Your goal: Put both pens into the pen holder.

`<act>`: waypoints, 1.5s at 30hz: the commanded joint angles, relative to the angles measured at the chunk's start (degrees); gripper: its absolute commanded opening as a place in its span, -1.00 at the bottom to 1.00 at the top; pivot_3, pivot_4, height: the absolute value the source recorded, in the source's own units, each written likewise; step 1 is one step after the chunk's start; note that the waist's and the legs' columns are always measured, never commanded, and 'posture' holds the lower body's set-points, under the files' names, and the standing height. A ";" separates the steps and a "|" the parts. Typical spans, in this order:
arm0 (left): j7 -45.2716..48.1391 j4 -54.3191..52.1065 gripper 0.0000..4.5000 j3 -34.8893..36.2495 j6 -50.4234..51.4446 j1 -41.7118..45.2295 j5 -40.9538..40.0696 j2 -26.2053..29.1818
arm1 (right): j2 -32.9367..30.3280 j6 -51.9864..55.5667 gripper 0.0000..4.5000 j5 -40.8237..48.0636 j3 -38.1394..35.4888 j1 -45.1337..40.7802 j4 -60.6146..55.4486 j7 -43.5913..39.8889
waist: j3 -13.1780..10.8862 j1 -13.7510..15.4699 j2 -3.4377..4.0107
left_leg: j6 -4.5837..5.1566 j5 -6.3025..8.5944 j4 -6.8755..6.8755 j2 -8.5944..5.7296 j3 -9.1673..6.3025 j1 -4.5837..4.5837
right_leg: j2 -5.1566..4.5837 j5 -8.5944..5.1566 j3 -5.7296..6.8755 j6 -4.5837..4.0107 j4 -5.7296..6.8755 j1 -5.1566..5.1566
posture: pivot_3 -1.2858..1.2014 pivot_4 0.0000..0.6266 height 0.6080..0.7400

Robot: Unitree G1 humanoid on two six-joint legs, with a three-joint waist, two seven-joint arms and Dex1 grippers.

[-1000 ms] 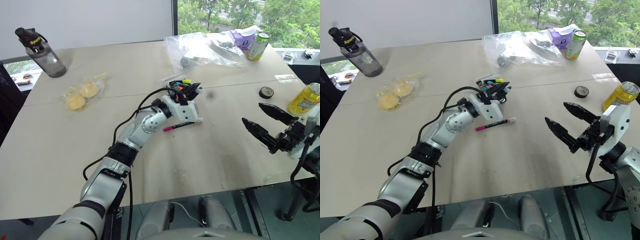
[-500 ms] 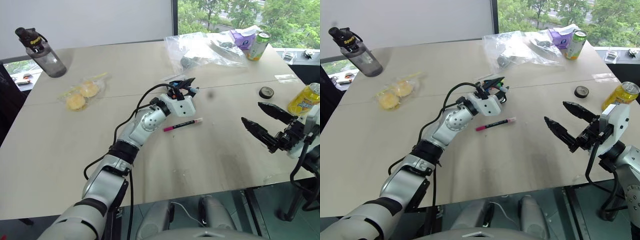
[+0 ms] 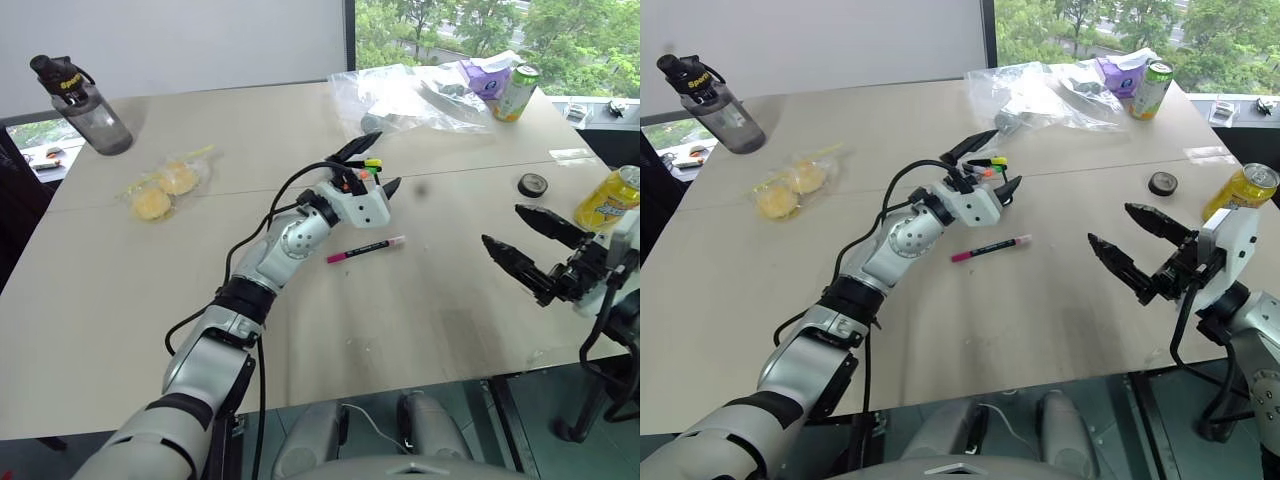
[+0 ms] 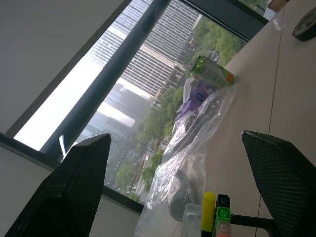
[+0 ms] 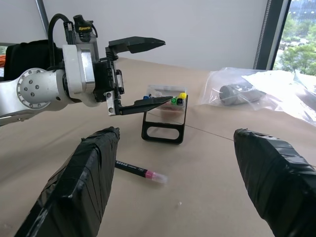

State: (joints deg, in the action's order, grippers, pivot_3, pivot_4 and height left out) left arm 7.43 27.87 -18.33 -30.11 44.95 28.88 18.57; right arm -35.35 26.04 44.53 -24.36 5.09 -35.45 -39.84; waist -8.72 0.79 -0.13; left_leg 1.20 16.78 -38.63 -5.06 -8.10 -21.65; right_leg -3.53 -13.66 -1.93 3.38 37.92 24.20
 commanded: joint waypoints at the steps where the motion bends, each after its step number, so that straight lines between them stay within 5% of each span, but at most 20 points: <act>1: 2.51 -1.86 0.98 1.40 -0.49 0.96 -3.90 -0.24 | -0.29 -1.30 0.76 0.90 -0.16 -0.76 -1.41 -0.10 | 0.00 0.00 0.00 | 0.00 0.00 0.00 0.00 0.00 0.00 | 0.00 0.00 0.00 0.00 0.00 0.00 | 0.03 -0.52 1.00; 8: 30.28 -9.93 0.98 0.69 11.26 -3.26 -29.12 -2.99 | -0.51 -1.27 0.76 0.95 0.05 -0.62 -1.38 -0.10 | 0.01 -0.11 0.02 | 0.00 0.00 -0.03 0.00 0.00 -0.02 | -0.01 0.00 0.01 0.00 0.00 0.00 | 0.03 -0.52 1.00; 12: 42.54 -18.60 0.98 0.93 30.94 -6.30 -39.55 -0.04 | -1.02 -0.40 0.76 1.61 0.13 0.23 -1.81 -0.66 | 0.01 -0.76 0.02 | 0.00 0.00 -0.04 0.02 -0.01 0.00 | 0.05 0.00 0.00 0.00 0.05 0.00 | 0.03 -0.52 1.00; 22: 49.99 -22.99 0.98 -1.79 59.74 -2.60 -38.83 6.58 | -1.76 -1.54 0.76 0.09 1.14 2.82 -2.08 -2.23 | 0.01 -1.42 0.03 | 0.01 0.01 -0.23 0.04 -0.04 0.01 | 0.34 0.00 0.00 0.00 0.08 -0.07 | 0.03 -0.52 1.00; 34: 49.35 -24.54 0.98 -4.41 67.75 -6.54 -33.94 13.04 | -1.71 -2.16 0.76 -0.65 1.68 3.81 -1.83 -2.66 | 0.01 -1.40 0.03 | 0.00 0.01 -0.22 0.05 -0.05 0.00 | 0.26 0.00 -0.05 0.00 0.08 -0.04 | 0.03 -0.52 1.00; 37: 48.66 -24.11 0.64 -4.84 67.59 -7.43 -33.00 13.38 | -1.93 -2.30 0.76 -1.00 2.47 2.77 -0.91 -2.98 | 0.05 -1.35 0.02 | 0.00 0.01 -0.23 0.04 -0.06 0.02 | 0.08 0.00 -0.04 0.00 0.08 -0.07 | 0.03 -0.52 1.00; 45: 47.64 -25.29 -0.96 -2.71 66.94 -9.00 -34.55 11.26 | -2.12 -2.38 0.76 -1.48 3.60 1.38 0.18 -3.48 | 0.06 -1.35 0.02 | 0.01 0.01 -0.23 0.03 -0.06 0.02 | 0.06 0.00 -0.03 0.00 0.07 -0.07 | 0.03 -0.52 1.00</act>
State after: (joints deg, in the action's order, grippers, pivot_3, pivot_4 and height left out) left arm 54.62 3.99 -20.89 36.89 36.98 -4.72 30.39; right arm -37.03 24.73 42.84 -20.65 7.23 -34.82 -42.92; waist -8.66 -0.56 -0.10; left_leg 1.21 16.79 -38.86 -5.03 -8.15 -21.64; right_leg -3.48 -13.66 -1.95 3.38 37.99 24.13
